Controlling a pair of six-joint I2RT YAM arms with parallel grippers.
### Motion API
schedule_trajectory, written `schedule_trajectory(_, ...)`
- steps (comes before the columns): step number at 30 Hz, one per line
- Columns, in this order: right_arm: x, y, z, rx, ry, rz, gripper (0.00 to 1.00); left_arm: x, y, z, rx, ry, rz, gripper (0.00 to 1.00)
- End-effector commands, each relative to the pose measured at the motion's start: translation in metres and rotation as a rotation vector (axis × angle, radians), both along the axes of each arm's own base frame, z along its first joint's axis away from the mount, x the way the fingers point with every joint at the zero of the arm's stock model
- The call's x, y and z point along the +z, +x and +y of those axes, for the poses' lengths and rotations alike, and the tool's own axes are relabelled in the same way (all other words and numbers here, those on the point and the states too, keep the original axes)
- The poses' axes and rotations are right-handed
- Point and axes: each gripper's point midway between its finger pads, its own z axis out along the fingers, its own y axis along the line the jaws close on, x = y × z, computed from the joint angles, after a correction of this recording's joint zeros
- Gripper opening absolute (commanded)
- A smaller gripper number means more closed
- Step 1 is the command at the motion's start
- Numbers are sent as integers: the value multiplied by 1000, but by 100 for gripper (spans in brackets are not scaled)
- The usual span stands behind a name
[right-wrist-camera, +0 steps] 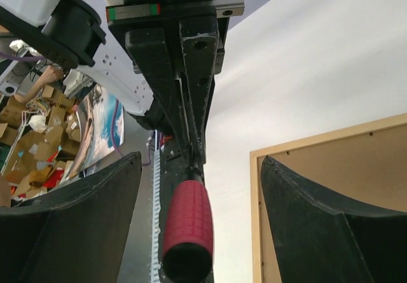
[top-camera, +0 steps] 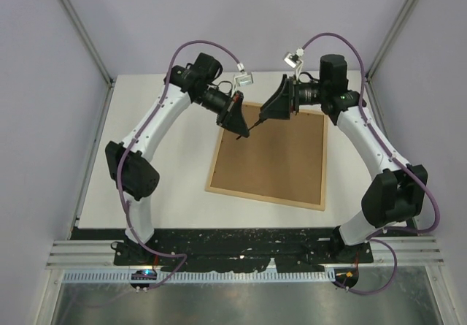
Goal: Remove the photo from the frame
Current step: Adjust the screwdriver.
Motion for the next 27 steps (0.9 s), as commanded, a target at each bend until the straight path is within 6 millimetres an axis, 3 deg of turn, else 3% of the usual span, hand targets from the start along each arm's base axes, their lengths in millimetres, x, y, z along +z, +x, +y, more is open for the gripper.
schedule_trajectory(1, -7, -31, -8, 71, -42, -5, 80, -16, -30, 13, -84, 102, -20, 0)
schedule_trajectory(5, -17, -44, -1, 119, -58, -31, 80, -19, -28, 8, -76, 103, 1, 0)
schedule_trajectory(9, -32, -56, 13, 151, -117, -65, 74, -23, -28, 6, -79, 115, 21, 0)
schedule_trajectory(12, -40, -59, 16, 163, -127, -57, 61, -27, -29, 5, -87, 135, 33, 0)
schedule_trajectory(18, -50, -63, 15, 184, -148, -43, 44, -34, -31, 7, -88, 162, 49, 0)
schedule_trajectory(23, -59, -64, 13, 184, -181, -46, 17, -36, -30, 7, -84, 177, 46, 0)
schedule_trajectory(27, -73, -63, 13, 174, -237, -52, 13, -35, -30, 8, -79, 182, 38, 0)
